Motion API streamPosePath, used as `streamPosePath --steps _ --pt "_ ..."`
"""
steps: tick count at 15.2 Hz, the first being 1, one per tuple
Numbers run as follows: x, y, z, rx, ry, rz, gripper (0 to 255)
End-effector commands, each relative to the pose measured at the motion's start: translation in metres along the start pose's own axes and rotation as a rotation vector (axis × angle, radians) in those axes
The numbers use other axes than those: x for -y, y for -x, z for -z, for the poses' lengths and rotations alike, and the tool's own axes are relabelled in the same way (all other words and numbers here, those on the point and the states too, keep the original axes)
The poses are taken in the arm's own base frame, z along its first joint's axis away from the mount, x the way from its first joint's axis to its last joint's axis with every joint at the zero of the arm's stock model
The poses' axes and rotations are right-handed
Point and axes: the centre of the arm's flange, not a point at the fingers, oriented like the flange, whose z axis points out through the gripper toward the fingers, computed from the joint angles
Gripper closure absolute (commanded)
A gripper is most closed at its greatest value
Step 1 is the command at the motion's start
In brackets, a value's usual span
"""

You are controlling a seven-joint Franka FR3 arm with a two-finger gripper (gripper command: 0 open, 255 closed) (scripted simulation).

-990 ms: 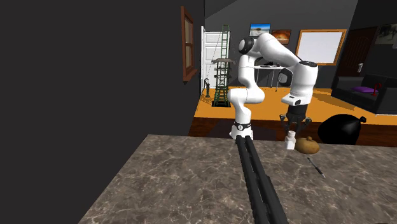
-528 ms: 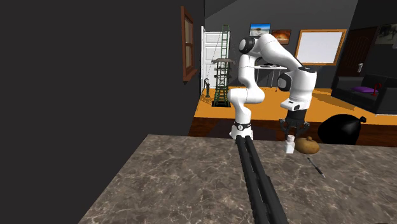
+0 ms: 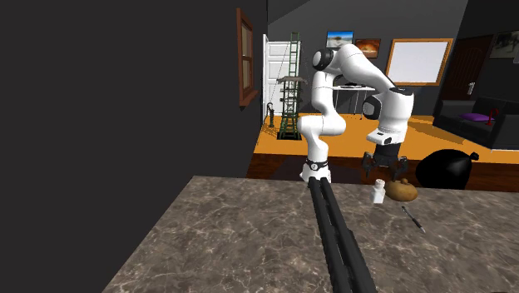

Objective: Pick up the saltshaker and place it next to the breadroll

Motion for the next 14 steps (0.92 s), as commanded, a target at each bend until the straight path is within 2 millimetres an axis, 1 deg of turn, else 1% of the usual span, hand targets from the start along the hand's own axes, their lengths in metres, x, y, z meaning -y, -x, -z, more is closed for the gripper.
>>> streamPosePath --steps 1,2,5,6,14 --pt "0.0 0.0 0.0 0.0 0.0 0.0 0" --pt "0.0 0.0 0.0 0.0 0.0 0.0 0" --pt "0.0 0.0 0.04 0.0 0.0 0.0 0" --pt "0.0 0.0 0.05 0.0 0.0 0.0 0" --pt "0.0 0.0 0.05 0.0 0.0 0.0 0"
